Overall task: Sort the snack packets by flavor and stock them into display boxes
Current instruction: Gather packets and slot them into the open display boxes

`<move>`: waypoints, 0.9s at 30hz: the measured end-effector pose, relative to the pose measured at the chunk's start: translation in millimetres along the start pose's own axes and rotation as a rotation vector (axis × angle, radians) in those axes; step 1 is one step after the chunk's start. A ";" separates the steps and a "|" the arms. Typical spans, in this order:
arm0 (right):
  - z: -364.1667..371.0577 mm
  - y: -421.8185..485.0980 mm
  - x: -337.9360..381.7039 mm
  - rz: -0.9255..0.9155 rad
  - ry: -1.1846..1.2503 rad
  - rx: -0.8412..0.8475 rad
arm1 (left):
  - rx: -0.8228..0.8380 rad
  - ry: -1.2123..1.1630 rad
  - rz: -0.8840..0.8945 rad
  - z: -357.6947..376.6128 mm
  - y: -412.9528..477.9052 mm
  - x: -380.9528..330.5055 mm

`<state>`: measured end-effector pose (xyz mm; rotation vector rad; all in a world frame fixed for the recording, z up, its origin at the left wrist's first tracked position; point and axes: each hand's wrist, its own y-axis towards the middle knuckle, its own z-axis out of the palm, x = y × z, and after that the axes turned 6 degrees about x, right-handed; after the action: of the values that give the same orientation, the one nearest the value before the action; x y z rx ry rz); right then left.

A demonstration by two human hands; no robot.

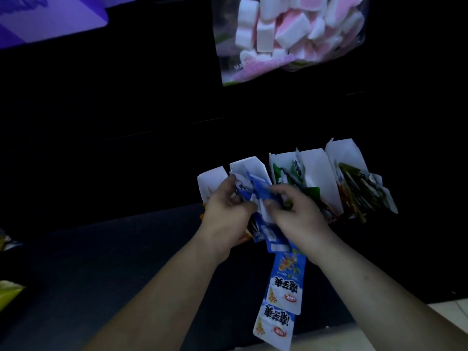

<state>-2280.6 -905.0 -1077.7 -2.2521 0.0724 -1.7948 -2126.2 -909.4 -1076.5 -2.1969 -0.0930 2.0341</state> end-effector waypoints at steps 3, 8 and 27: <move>-0.2 -5.5 -3.4 -0.042 0.017 -0.108 | -0.070 0.145 0.053 -2.3 17.4 -4.4; -9.6 -16.9 -16.6 0.019 0.075 0.183 | -0.183 0.449 0.177 -6.7 13.5 5.5; -22.8 -46.1 -70.1 -0.146 -0.492 -0.084 | -0.073 0.537 0.025 12.8 -74.3 79.1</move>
<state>-2324.8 -850.4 -1128.9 -2.7526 -0.1148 -1.2663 -2128.5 -823.8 -1144.3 -2.7129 -0.0787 1.4010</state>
